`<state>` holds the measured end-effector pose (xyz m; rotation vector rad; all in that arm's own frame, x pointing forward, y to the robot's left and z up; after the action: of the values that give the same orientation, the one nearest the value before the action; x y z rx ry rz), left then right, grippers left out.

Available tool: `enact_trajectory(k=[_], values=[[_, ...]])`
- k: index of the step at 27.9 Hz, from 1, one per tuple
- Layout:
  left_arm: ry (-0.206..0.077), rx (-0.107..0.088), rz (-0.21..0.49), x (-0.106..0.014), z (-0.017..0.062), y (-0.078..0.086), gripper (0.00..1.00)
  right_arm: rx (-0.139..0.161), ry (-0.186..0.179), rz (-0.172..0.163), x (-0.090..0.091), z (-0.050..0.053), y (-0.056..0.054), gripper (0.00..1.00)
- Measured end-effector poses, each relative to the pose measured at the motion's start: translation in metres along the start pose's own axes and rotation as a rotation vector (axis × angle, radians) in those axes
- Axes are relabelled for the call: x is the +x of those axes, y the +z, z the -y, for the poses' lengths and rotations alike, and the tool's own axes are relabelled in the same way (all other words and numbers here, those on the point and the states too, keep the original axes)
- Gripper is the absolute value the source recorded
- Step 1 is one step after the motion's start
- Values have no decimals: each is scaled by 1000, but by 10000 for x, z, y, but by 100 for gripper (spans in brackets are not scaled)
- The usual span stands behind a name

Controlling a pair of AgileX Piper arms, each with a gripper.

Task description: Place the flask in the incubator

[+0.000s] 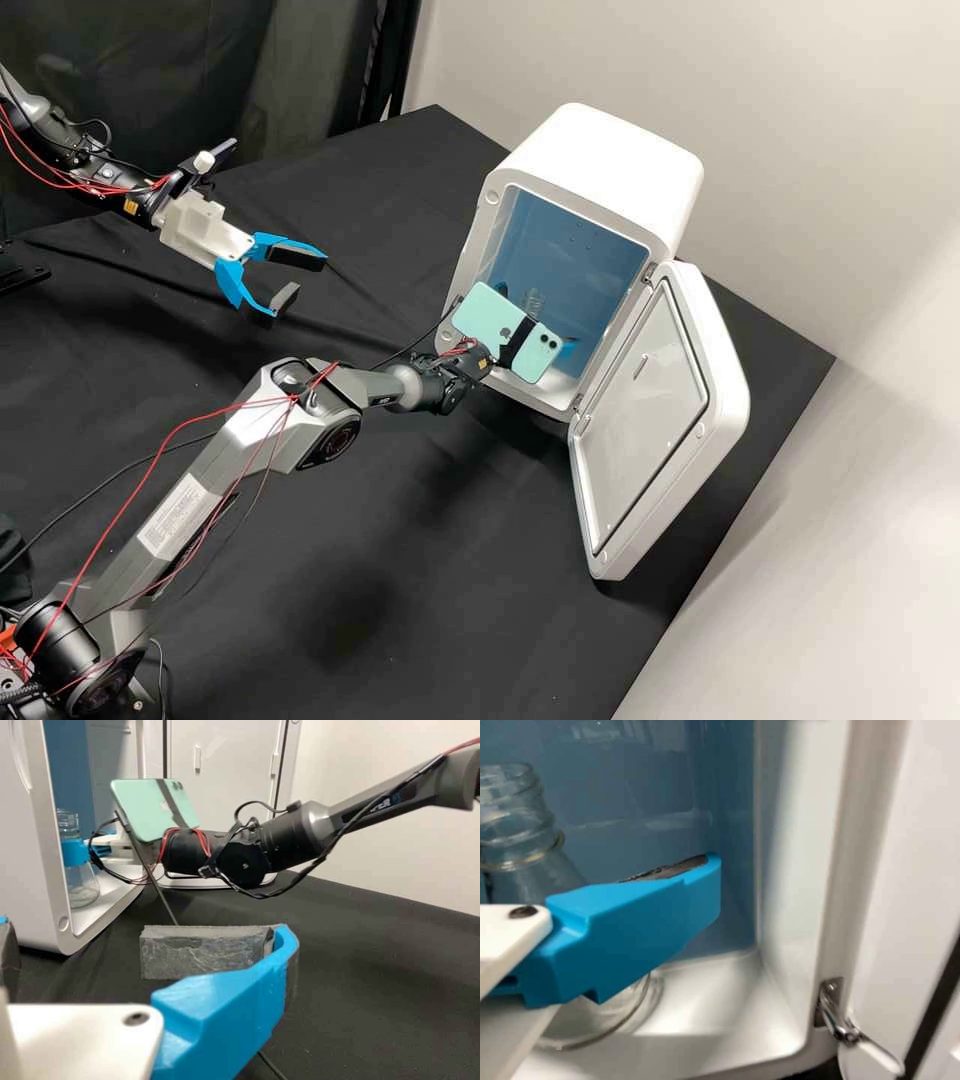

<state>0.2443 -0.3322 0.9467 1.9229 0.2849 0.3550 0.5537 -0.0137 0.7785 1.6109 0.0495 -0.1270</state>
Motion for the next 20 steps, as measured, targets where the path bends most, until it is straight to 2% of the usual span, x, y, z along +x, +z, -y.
enact_trajectory(k=[3,11,16,20], values=[[0,0,0,0,0,0,100,2,18,-12,-79,-71,-14,100],[0,0,0,0,0,0,100,9,97,-96,-355,-275,-143,100],[0,0,0,0,0,0,100,31,114,-126,-480,-306,-199,100],[-1,0,2,2,2,6,100,37,105,-116,-519,-287,-184,100]])
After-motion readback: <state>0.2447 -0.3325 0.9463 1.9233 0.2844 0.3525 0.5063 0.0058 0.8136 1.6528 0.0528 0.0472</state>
